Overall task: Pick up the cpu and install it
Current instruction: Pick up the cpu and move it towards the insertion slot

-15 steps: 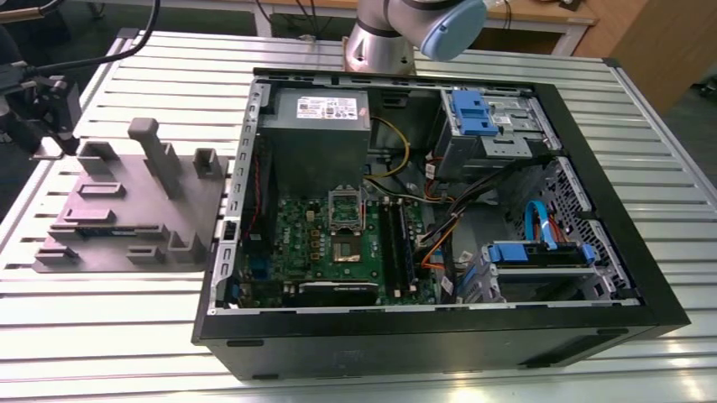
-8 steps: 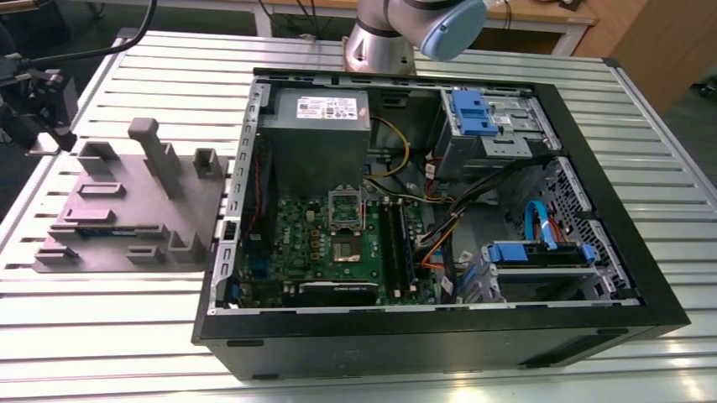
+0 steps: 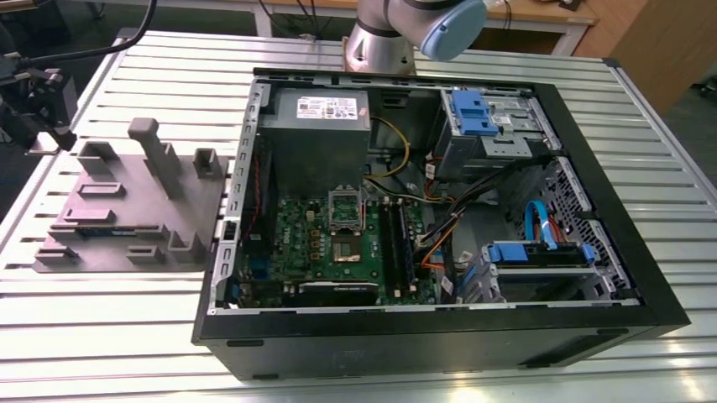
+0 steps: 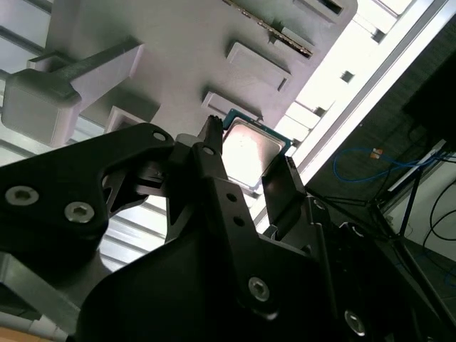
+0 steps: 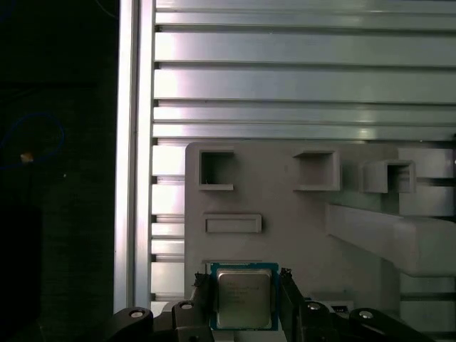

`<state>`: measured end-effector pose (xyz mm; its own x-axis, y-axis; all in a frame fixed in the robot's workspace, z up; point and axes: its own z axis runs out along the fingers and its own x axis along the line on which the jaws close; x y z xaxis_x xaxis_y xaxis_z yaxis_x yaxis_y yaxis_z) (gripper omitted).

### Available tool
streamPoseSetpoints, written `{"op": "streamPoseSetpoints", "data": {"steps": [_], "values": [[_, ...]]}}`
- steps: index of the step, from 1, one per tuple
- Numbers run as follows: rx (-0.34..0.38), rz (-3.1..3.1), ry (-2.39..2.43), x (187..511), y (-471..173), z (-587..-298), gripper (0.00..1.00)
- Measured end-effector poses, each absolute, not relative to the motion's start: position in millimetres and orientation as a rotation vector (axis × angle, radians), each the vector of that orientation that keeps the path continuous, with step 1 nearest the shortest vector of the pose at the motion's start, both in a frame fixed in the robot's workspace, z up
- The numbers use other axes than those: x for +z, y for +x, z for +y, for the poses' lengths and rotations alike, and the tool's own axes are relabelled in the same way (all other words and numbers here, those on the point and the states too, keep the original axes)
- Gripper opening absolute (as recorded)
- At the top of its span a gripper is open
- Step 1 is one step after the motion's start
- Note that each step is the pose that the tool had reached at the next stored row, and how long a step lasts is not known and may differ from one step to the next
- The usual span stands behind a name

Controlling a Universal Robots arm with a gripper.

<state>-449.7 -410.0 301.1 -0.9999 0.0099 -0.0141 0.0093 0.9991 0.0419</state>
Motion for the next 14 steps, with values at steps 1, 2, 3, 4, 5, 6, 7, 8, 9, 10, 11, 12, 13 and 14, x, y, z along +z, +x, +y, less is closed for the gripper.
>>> {"op": "streamPoseSetpoints", "data": {"steps": [1, 2, 3, 4, 5, 6, 7, 8, 9, 10, 11, 12, 13, 14], "values": [[0.065, 3.127, 0.015, 301, -450, -410, 0.47], [0.065, 3.127, 0.015, 302, -450, -410, 0.47], [0.065, 3.127, 0.015, 303, -450, -410, 0.47], [0.065, 3.127, 0.015, 304, -450, -410, 0.47], [0.065, 3.127, 0.015, 305, -450, -410, 0.47], [0.065, 3.127, 0.015, 307, -450, -410, 0.47], [0.065, 3.127, 0.015, 308, -450, -410, 0.47], [0.065, 3.127, 0.015, 310, -450, -410, 0.47], [0.065, 3.127, 0.015, 312, -450, -410, 0.47], [0.065, 3.127, 0.015, 313, -450, -410, 0.47], [0.065, 3.127, 0.015, 315, -450, -410, 0.47], [0.065, 3.127, 0.015, 316, -450, -410, 0.47], [0.065, 3.127, 0.015, 317, -450, -410, 0.47], [0.065, 3.127, 0.015, 319, -450, -410, 0.47]]}}
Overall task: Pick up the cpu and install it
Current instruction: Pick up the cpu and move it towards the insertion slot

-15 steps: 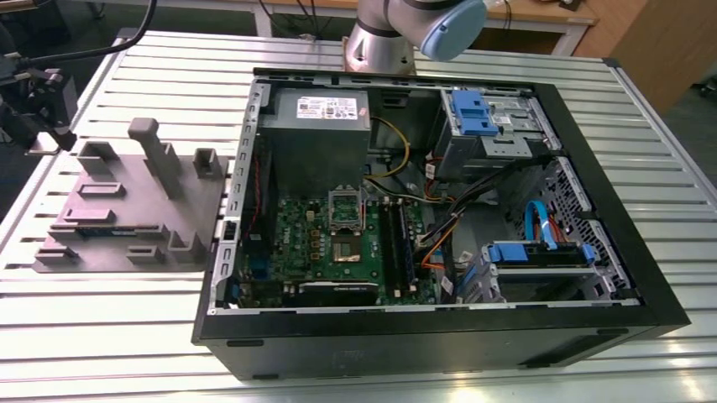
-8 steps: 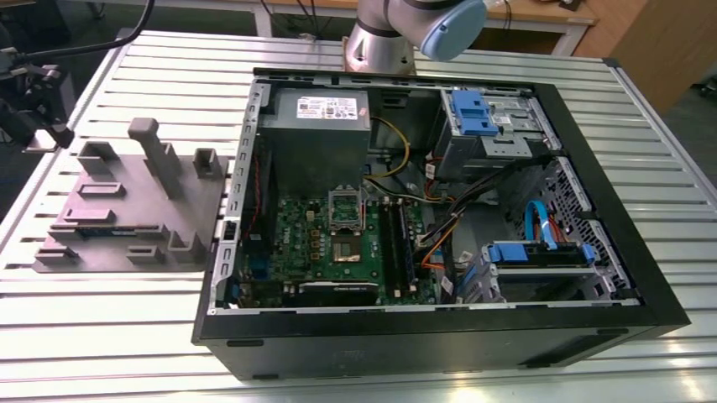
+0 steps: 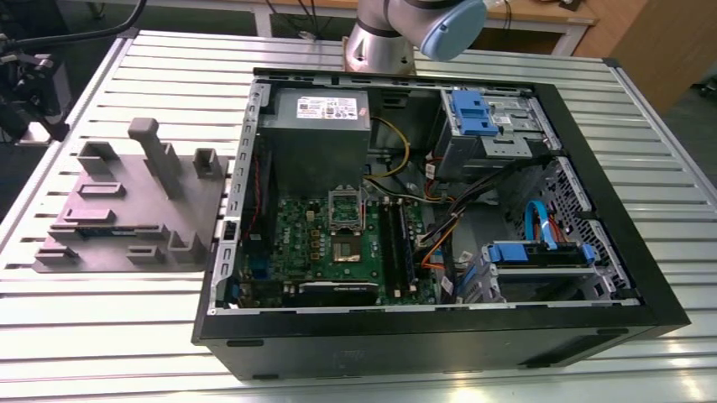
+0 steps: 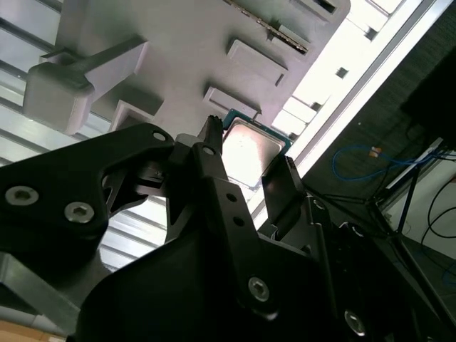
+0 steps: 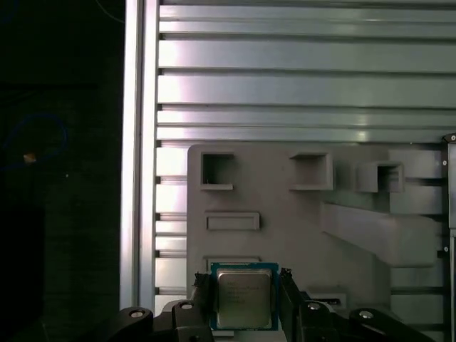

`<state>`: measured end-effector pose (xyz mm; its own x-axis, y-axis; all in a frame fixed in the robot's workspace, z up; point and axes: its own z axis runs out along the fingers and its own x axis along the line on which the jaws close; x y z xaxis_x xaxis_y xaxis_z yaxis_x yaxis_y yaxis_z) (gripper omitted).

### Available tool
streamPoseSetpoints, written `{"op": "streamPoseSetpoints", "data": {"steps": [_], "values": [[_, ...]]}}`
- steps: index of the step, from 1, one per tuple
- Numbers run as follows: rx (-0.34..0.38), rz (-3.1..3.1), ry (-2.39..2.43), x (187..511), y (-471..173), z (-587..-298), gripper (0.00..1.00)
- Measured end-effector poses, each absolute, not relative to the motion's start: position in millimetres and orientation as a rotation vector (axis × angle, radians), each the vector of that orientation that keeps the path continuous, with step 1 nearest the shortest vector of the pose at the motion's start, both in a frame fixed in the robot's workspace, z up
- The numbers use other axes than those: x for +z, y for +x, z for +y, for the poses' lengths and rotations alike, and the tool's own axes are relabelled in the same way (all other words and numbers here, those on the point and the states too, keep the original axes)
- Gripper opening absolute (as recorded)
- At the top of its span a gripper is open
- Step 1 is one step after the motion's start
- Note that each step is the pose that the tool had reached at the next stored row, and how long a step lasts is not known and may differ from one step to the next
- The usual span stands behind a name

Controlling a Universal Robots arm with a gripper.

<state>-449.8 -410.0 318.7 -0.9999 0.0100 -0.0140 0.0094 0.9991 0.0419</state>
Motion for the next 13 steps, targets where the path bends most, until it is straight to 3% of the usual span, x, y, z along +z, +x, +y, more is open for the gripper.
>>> {"op": "streamPoseSetpoints", "data": {"steps": [13], "values": [[0.065, 3.126, 0.015, 351, -450, -410, 0.47]]}}
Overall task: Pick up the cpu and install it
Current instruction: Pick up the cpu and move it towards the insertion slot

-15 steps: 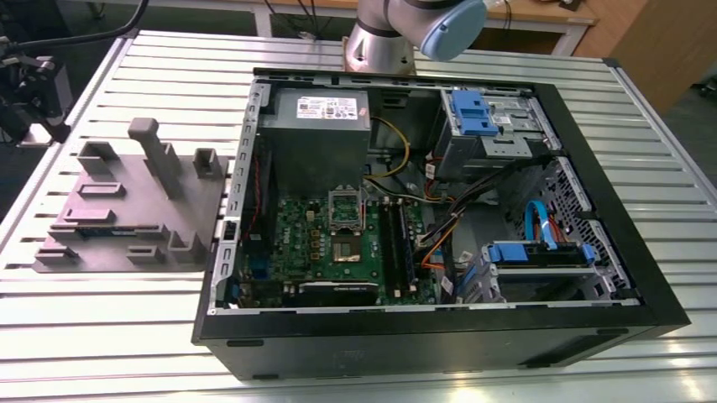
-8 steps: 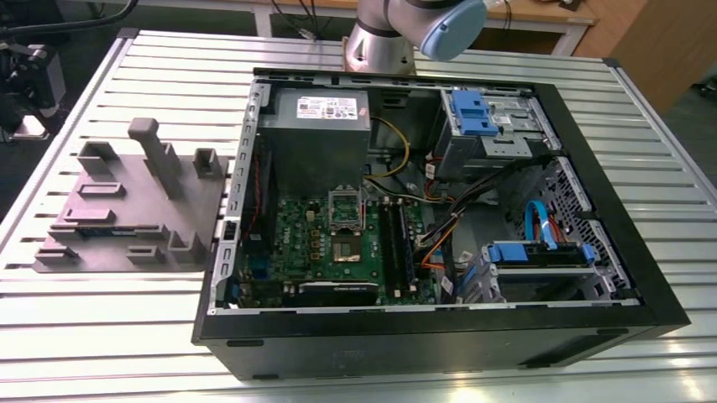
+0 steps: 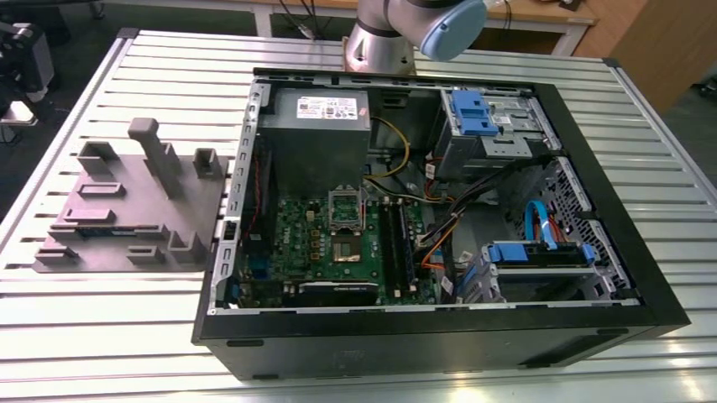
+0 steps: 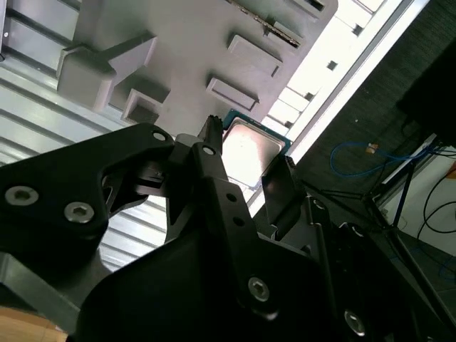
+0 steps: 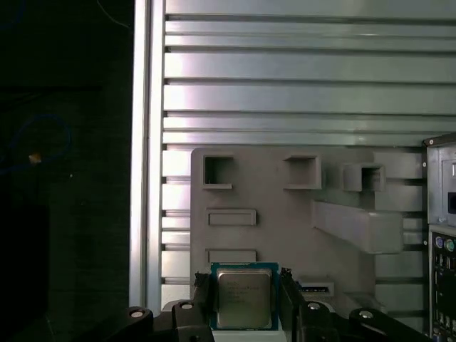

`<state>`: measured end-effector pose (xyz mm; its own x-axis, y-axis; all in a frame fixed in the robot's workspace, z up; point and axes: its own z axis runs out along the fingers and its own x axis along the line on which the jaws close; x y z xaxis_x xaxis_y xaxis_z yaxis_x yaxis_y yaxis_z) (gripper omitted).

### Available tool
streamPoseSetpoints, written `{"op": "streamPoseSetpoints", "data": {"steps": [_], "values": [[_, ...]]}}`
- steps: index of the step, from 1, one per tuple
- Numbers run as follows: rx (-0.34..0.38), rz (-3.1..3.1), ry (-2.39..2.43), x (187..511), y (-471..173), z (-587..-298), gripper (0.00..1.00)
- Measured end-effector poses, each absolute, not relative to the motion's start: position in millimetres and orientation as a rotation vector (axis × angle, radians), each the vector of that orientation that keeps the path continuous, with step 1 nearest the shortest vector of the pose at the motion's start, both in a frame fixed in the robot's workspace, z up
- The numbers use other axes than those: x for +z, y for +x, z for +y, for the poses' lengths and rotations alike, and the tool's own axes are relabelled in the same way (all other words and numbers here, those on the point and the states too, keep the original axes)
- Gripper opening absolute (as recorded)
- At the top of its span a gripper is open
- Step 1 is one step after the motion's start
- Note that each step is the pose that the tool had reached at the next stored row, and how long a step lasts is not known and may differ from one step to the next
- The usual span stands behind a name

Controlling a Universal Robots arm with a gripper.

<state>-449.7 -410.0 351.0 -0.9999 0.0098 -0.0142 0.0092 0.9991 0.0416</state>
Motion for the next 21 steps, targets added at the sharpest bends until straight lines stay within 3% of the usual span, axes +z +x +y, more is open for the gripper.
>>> {"op": "streamPoseSetpoints", "data": {"steps": [11, 21], "values": [[0.065, 3.127, 0.015, 385, -450, -410, 0.47], [0.067, 3.127, 0.015, 386, -446, -410, 0.47]]}}
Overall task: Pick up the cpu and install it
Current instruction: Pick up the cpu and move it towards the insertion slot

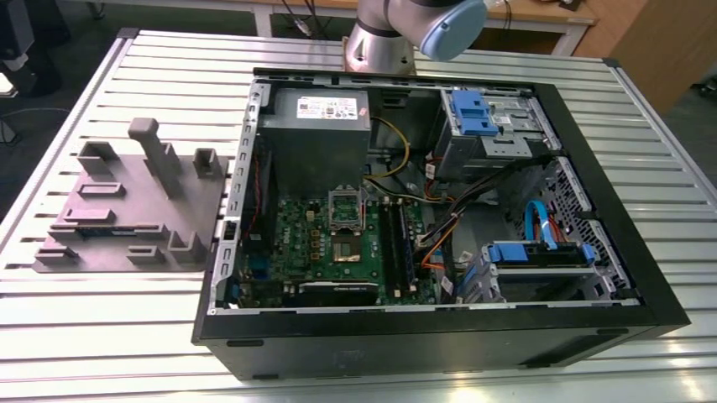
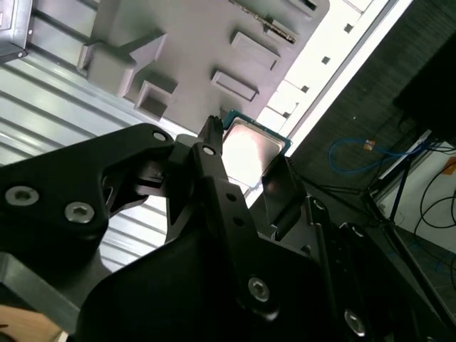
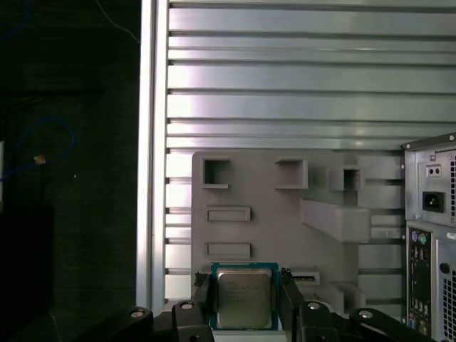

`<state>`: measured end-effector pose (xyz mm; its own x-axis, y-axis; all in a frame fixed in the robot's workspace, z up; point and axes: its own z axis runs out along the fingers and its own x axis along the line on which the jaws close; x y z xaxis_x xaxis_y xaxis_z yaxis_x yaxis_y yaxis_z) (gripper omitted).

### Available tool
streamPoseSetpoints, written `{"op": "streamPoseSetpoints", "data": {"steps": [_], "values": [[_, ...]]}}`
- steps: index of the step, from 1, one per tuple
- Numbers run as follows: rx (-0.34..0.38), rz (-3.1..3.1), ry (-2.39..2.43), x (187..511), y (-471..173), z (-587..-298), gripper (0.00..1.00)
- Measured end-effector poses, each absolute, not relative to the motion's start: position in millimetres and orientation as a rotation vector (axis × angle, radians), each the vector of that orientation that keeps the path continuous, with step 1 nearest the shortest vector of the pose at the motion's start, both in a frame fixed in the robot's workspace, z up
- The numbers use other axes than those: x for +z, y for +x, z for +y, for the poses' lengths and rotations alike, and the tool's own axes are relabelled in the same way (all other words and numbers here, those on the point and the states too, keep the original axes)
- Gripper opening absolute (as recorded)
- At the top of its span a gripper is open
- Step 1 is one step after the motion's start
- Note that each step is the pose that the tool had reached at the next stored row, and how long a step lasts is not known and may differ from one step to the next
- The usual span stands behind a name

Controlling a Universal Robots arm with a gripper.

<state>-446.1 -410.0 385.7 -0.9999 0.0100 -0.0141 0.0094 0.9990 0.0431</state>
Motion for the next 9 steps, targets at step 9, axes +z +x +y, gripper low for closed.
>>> {"op": "streamPoseSetpoints", "data": {"steps": [9], "values": [[0.068, 3.127, 0.015, 386, -433, -410, 0.47]]}}
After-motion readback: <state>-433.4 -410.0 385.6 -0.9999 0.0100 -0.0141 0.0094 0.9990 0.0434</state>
